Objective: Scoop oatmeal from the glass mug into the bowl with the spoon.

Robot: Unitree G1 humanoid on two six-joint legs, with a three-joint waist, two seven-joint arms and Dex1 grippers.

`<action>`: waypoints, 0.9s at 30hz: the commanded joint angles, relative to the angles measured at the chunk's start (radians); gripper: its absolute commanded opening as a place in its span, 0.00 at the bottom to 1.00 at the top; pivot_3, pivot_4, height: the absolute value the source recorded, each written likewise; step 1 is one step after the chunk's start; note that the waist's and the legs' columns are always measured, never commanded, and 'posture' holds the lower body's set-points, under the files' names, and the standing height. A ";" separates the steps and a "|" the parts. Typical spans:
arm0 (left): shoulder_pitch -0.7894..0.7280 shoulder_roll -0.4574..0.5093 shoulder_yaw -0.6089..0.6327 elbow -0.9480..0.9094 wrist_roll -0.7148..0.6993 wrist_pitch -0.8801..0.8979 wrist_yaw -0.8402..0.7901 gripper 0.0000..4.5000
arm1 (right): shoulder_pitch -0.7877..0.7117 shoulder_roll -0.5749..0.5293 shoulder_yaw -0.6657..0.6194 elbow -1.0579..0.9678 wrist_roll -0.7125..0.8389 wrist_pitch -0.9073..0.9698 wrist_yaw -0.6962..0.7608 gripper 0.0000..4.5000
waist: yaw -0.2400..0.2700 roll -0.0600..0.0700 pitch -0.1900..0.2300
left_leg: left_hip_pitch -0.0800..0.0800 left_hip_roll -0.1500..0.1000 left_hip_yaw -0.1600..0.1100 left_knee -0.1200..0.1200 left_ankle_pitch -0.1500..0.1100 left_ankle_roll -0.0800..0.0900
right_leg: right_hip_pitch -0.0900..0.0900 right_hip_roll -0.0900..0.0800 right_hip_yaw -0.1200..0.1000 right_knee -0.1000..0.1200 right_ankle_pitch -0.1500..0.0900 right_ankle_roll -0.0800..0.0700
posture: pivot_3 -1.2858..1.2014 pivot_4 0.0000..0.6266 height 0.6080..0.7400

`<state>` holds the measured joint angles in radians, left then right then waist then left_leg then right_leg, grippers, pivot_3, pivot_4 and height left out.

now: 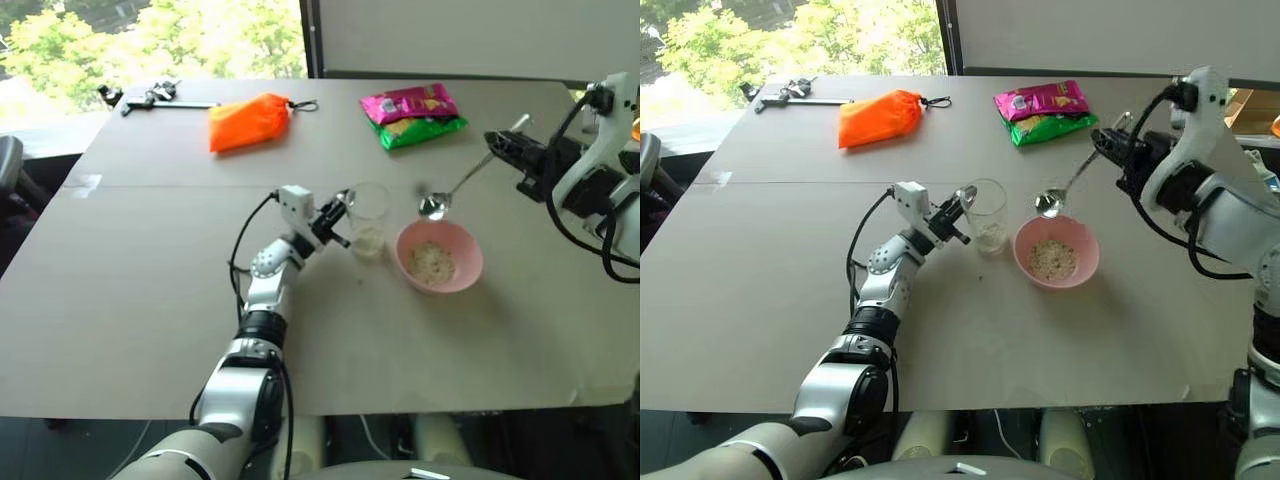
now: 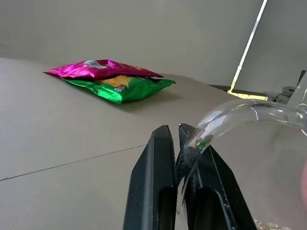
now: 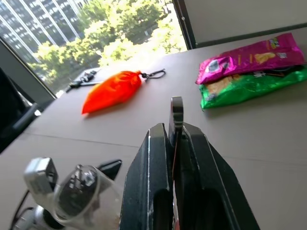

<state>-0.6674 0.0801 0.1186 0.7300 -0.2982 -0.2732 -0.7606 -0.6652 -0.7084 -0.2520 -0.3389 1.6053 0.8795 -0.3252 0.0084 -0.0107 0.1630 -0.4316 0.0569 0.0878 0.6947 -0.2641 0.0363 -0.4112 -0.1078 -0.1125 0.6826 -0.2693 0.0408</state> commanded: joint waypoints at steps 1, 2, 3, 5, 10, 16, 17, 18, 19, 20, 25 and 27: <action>-0.003 -0.002 0.000 -0.005 0.001 -0.021 0.000 0.02 | -0.125 0.059 0.010 0.002 0.074 -0.059 -0.058 0.00 | 0.003 0.000 0.000 | 0.000 0.000 0.000 0.000 0.000 0.000 | 0.000 0.000 0.000 0.000 0.000 0.000 | 0.52 0.24 0.66; -0.005 0.000 0.001 -0.003 0.002 -0.023 0.003 0.02 | -0.147 0.074 0.028 0.002 0.075 -0.054 -0.050 0.00 | 0.005 0.000 0.000 | 0.000 0.000 0.000 0.000 0.000 0.000 | 0.000 0.000 0.000 0.000 0.000 0.000 | 0.52 0.24 0.66; -0.007 0.003 0.003 -0.001 0.003 -0.026 0.006 0.02 | -0.160 0.087 0.058 -0.006 0.064 -0.039 -0.033 0.00 | 0.006 0.000 0.000 | -0.001 0.000 0.000 0.000 0.000 0.000 | 0.000 0.000 0.000 -0.001 0.000 0.000 | 0.52 0.24 0.66; -0.009 0.008 0.006 0.000 0.004 -0.029 0.010 0.02 | -0.163 0.106 0.109 -0.017 0.031 -0.012 -0.003 0.00 | 0.005 0.000 0.000 | -0.001 0.000 0.000 0.000 0.000 0.001 | 0.000 0.000 0.000 -0.002 0.000 0.000 | 0.52 0.24 0.66; -0.008 0.014 0.008 -0.004 0.002 -0.031 0.015 0.02 | -0.137 0.055 0.213 -0.041 -0.180 0.047 0.126 0.00 | 0.005 0.000 0.000 | -0.002 0.000 0.000 0.000 0.000 0.001 | 0.000 0.000 0.000 -0.002 0.000 0.000 | 0.52 0.24 0.66; 0.000 0.017 0.008 -0.010 0.001 -0.032 0.018 0.02 | -0.118 0.077 0.287 -0.052 -0.396 0.033 0.230 0.00 | 0.004 0.000 0.000 | -0.001 0.000 0.000 0.000 0.000 0.001 | 0.000 0.000 0.000 -0.002 0.000 0.000 | 0.52 0.24 0.66; 0.001 0.017 0.008 -0.011 0.001 -0.032 0.018 0.00 | -0.119 0.085 0.285 -0.052 -0.409 0.034 0.239 0.08 | 0.004 0.000 0.000 | -0.001 0.000 0.000 0.000 0.000 0.001 | 0.000 0.000 0.000 -0.002 0.000 0.000 | 0.52 0.24 0.66; 0.002 0.018 0.008 -0.012 0.001 -0.032 0.018 0.00 | -0.121 0.098 0.279 -0.051 -0.415 0.036 0.248 0.17 | 0.004 0.000 0.000 | -0.001 0.000 0.000 0.000 0.000 0.001 | 0.000 0.000 0.000 -0.002 0.000 0.000 | 0.52 0.24 0.66; 0.003 0.018 0.008 -0.013 0.001 -0.032 0.018 0.00 | -0.123 0.110 0.272 -0.049 -0.421 0.037 0.255 0.25 | 0.004 0.000 0.000 | -0.001 0.000 0.000 0.000 0.000 0.001 | 0.000 0.000 0.000 -0.002 0.000 0.000 | 0.52 0.24 0.66; 0.004 0.020 0.008 -0.013 0.001 -0.032 0.019 0.00 | -0.126 0.122 0.262 -0.046 -0.429 0.035 0.257 0.33 | 0.004 0.000 0.000 | -0.001 0.000 0.000 0.000 0.000 0.001 | 0.000 0.000 0.000 -0.002 0.000 0.000 | 0.52 0.24 0.66; 0.009 0.045 0.019 -0.012 0.002 -0.034 0.028 0.00 | -0.140 0.161 0.187 -0.005 -0.496 0.000 0.244 0.57 | 0.003 0.000 0.000 | -0.001 0.000 0.000 0.001 0.000 0.001 | 0.000 0.000 0.000 -0.001 0.000 0.000 | 0.52 0.24 0.66; 0.013 0.059 0.025 -0.013 0.000 -0.034 0.031 0.00 | -0.131 0.169 0.157 0.005 -0.513 -0.004 0.247 0.57 | 0.002 0.000 0.000 | -0.001 0.000 0.000 0.001 0.000 0.001 | 0.000 0.000 0.000 -0.001 0.000 0.000 | 0.52 0.24 0.66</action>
<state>-0.6655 0.1142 0.1189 0.7298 -0.2985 -0.2913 -0.7403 -0.7818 -0.5407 -0.0342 -0.3247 1.1077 0.9039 -0.0784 0.0107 -0.0111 0.1628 -0.4326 0.0566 0.0875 0.6953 -0.2645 0.0369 -0.4110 -0.1081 -0.1129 0.6816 -0.2692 0.0409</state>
